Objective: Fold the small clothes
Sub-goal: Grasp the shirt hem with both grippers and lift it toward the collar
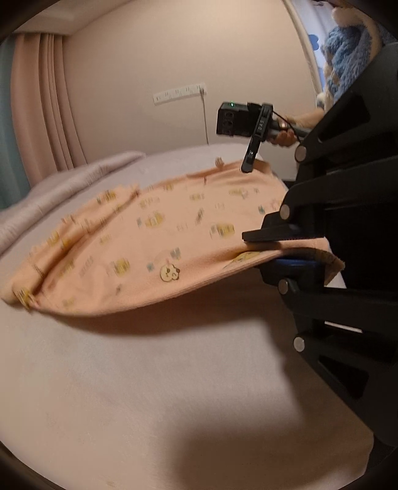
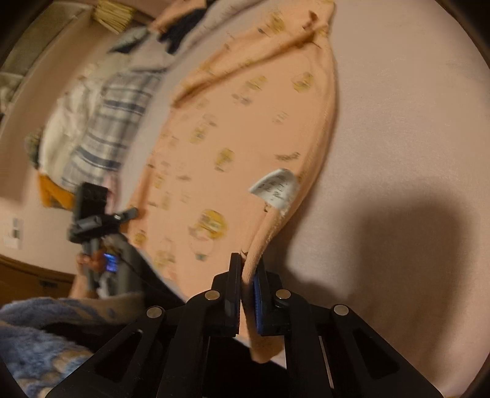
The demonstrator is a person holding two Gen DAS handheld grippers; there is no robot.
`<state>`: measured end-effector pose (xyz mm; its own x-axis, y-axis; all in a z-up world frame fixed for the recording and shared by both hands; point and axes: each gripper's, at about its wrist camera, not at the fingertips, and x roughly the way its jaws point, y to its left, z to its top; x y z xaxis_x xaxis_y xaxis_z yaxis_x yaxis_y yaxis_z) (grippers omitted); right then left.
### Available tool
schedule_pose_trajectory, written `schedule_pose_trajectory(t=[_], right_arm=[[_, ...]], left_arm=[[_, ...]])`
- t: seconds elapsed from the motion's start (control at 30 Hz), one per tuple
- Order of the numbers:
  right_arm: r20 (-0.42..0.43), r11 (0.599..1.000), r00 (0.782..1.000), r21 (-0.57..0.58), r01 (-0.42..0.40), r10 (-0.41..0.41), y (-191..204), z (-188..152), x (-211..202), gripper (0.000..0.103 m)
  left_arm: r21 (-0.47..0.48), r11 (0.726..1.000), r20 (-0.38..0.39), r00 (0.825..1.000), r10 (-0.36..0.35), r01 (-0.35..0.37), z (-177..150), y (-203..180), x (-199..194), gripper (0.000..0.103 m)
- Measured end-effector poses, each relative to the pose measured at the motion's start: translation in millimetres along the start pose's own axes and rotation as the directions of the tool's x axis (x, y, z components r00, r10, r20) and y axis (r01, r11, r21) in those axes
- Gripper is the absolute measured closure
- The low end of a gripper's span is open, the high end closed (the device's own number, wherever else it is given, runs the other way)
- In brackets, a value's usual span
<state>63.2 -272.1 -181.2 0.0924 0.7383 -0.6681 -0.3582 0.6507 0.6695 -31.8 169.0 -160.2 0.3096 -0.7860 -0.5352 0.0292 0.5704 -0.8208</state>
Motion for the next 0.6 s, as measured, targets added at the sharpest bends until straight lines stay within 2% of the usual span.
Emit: schedule_pose_trajectory(t=[0.1,0.23,0.33,0.47,0.6], right_arm=[[0.048,0.998,0.997,-0.034,-0.056,0.058,12.0,5.9,-5.3,0.094],[0.079,0.995,0.992,-0.039,-0.091,0.094,17.4,11.4,-3.0,0.094],[0.092,0.991,0.987,-0.033,-0.128,0.131,17.7,12.5,1.3,0.094],[0.125,0.983,0.976,-0.048,-0.176,0.180,18.2,17.5,-5.5,0.094],[0.158,0.976,0.963,-0.065,-0.209,0.217,20.7,27.3,-13.6,0.094]], left_arm=[[0.038,0.998,0.032,0.998,-0.050,0.049,5.0,-13.7,-6.2,0.098],[0.071,0.996,0.054,0.996,-0.066,0.062,8.4,-23.8,-4.2,0.100],[0.054,0.995,0.056,0.994,-0.092,0.089,12.1,-23.7,5.3,0.101],[0.079,0.985,0.071,0.985,-0.160,0.154,16.4,-27.8,2.4,0.101],[0.113,0.976,0.090,0.977,-0.195,0.185,19.3,-36.2,5.0,0.101]])
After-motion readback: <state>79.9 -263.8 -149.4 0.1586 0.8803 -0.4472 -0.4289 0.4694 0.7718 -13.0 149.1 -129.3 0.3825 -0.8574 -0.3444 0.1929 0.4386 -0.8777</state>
